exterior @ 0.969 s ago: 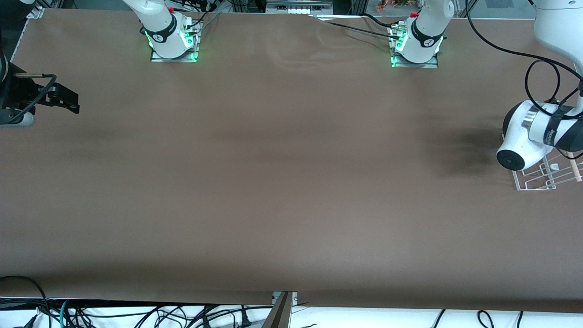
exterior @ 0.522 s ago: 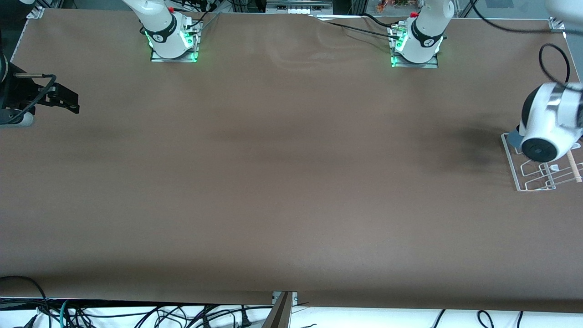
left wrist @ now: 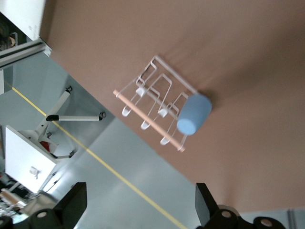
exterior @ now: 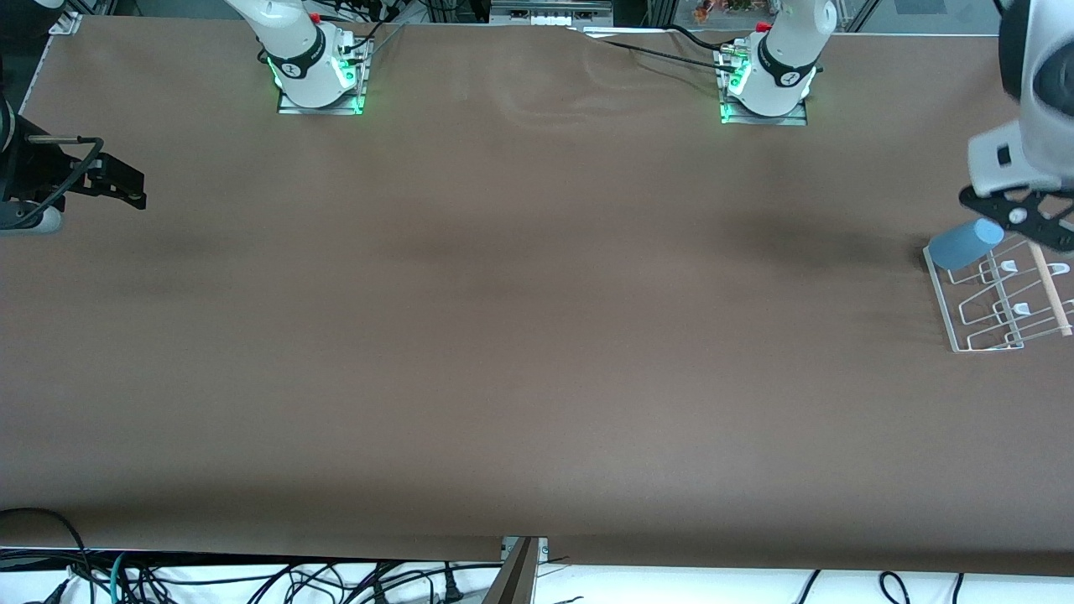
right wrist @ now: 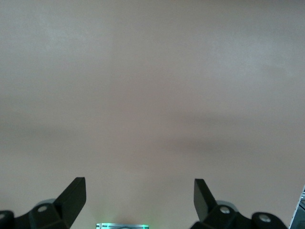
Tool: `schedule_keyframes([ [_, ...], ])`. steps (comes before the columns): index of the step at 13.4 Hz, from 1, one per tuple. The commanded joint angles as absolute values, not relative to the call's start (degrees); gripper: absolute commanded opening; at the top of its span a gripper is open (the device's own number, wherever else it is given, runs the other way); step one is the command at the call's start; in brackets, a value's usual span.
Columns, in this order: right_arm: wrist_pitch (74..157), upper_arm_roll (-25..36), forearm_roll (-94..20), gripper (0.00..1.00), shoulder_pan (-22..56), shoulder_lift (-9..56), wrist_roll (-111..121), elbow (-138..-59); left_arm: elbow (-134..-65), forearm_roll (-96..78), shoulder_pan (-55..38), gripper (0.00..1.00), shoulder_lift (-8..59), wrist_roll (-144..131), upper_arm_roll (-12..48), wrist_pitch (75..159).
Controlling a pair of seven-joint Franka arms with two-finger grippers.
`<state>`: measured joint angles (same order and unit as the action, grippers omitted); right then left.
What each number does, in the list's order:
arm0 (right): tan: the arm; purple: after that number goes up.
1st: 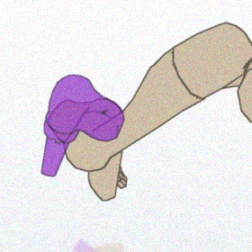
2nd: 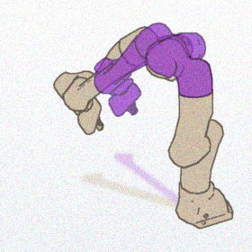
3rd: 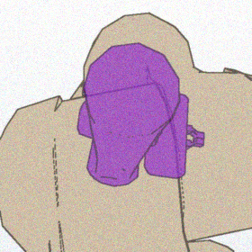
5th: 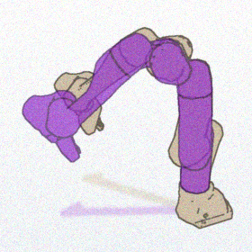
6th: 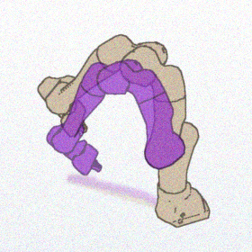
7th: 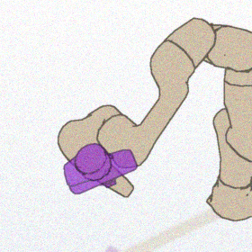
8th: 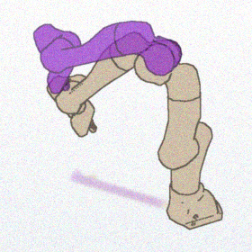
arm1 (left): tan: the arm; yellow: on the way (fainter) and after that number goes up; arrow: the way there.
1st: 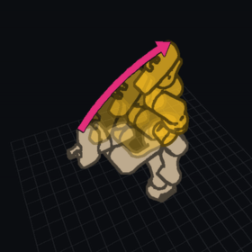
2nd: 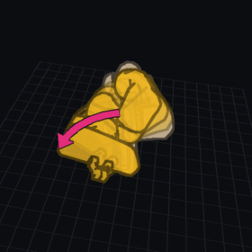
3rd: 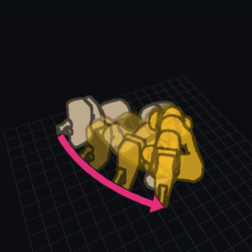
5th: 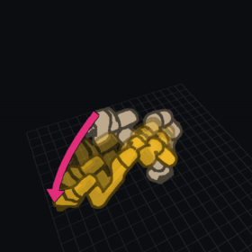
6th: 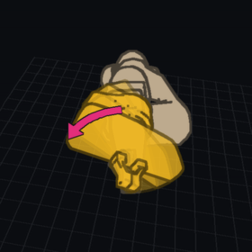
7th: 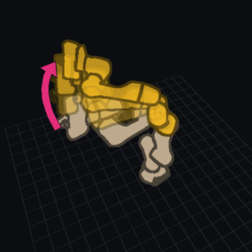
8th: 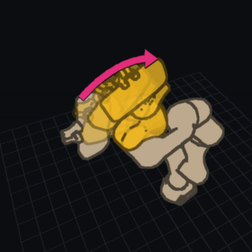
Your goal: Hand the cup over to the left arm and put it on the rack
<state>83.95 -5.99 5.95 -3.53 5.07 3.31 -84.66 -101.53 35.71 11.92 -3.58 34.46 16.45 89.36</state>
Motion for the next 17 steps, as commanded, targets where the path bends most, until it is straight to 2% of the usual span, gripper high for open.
schedule_keyframes([
  [1, 83.8, -6.1, 4.9, 1.00, -4.0, 5.4, 4.1, -83.8, -101.8, 25.6, 11.9, 1.00, -6.7, 28.8, 16.2, 91.7],
  [6, 83.8, -6.1, 4.9, 1.00, -4.0, 5.4, 4.1, -83.8, -102.3, 2.1, 10.3, 1.00, -10.9, 3.5, 10.6, 93.2],
  [11, 83.8, -6.1, 4.9, 1.00, -4.0, 5.4, 4.1, -83.8, -100.6, -1.0, -0.8, 1.00, -7.9, -9.4, 0.8, 93.3],
  [14, 83.8, -6.1, 4.8, 1.00, -4.0, 5.4, 4.1, -83.8, -93.7, -1.0, -1.0, 1.00, -1.9, -9.4, 0.8, 91.9],
  [17, 83.8, -6.0, 4.8, 1.00, -4.0, 5.4, 4.1, -83.8, -94.0, -1.0, -1.1, 1.00, -2.2, -10.0, 1.6, 92.0],
])
